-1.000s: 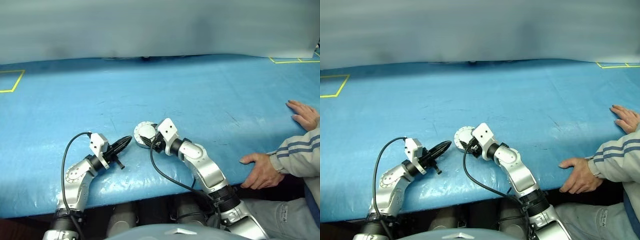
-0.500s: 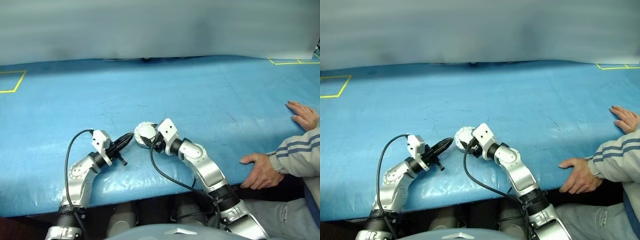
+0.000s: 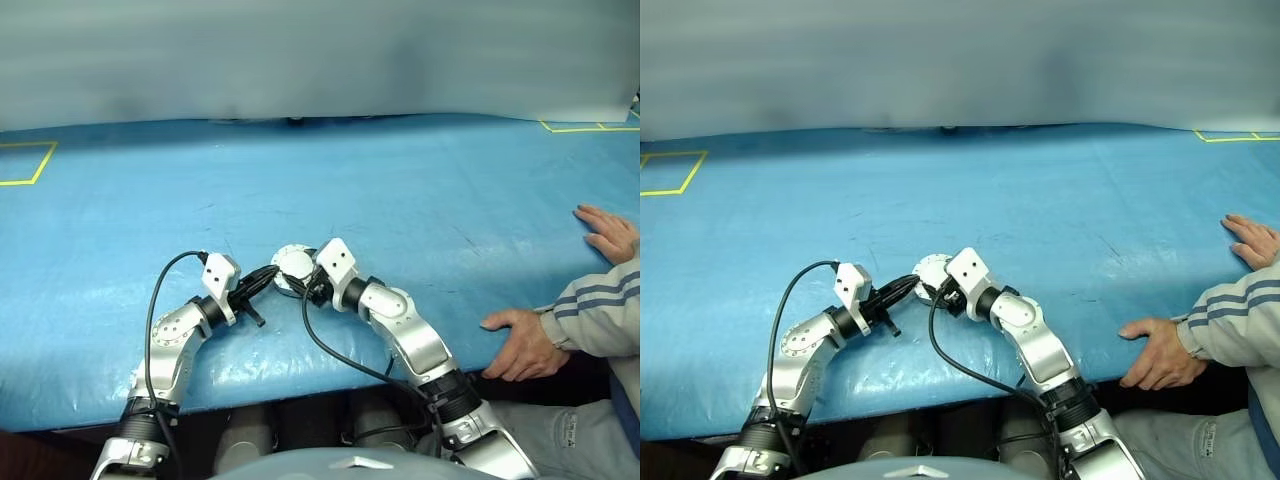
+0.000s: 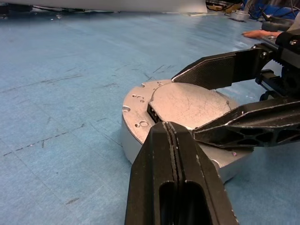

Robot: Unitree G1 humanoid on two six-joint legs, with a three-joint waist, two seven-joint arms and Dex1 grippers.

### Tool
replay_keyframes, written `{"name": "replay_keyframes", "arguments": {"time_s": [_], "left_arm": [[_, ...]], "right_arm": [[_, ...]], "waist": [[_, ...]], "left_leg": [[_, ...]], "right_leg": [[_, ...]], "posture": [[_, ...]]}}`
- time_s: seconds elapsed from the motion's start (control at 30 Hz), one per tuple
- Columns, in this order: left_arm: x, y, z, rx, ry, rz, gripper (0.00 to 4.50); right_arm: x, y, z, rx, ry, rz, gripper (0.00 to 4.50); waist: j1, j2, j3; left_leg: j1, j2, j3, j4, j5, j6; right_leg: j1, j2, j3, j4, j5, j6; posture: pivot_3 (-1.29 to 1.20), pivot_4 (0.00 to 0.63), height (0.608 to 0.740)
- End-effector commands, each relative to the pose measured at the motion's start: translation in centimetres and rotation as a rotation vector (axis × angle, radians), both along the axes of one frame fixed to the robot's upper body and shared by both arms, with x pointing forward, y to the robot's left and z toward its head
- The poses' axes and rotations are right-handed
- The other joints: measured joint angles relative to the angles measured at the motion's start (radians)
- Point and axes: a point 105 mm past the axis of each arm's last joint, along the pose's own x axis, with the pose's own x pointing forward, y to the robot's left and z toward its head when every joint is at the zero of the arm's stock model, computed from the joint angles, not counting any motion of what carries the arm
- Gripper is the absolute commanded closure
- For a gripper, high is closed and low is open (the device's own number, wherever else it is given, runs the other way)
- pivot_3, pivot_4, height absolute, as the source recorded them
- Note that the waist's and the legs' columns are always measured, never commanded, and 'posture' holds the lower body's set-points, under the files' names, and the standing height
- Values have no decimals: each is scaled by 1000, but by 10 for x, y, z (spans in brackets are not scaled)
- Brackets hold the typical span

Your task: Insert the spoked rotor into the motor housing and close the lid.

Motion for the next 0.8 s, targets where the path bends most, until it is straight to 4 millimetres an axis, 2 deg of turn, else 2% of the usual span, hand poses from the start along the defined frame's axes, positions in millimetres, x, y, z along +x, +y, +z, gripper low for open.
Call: {"name": "replay_keyframes", "arguments": {"time_s": [0.03, 0.17, 0.4, 0.47, 0.6, 0.8], "left_arm": [[-7, 0, -16, 31, 66, -6, 4500], [-9, -1, -15, 27, 65, -11, 4500], [-11, -3, -16, 20, 68, -18, 4500], [-11, -3, -16, 17, 69, -22, 4500], [-11, -4, -14, 11, 62, -28, 4500], [-12, -5, -15, 10, 61, -30, 4500]], "right_arm": [[-5, -5, -17, -24, 68, -9, 39], [-4, -6, 4, 126, 66, -15, 39], [2, -21, 36, 375, 105, -77, 39], [4, -28, 38, 425, 143, -103, 39], [3, -48, 25, 545, 358, -171, 39], [-4, -54, 12, 668, 561, -186, 39]], "waist": [[0, 0, -1], [1, 0, -1], [2, 2, 0], [3, 2, 1], [5, 3, 1], [5, 4, 2]], "left_leg": [[0, 0, 0, 0, 0, 0], [0, 0, 0, 0, 0, 0], [-2, -1, -1, -1, 0, 0], [-3, -1, -1, -1, -1, 0], [-4, -1, -1, -1, -1, 1], [-5, -2, -1, -2, -2, 2]], "right_leg": [[0, -1, 0, 0, 0, 0], [0, -2, -1, 0, 0, 0], [-1, -3, -2, -1, 0, 0], [-2, -3, -3, -1, 0, 0], [-2, -4, -4, -2, -1, 0], [-3, -5, -4, -2, -1, 0]], "posture": [[0, 150, 740], [0, 150, 740], [0, 150, 740], [0, 150, 740], [0, 150, 740], [0, 150, 740]]}}
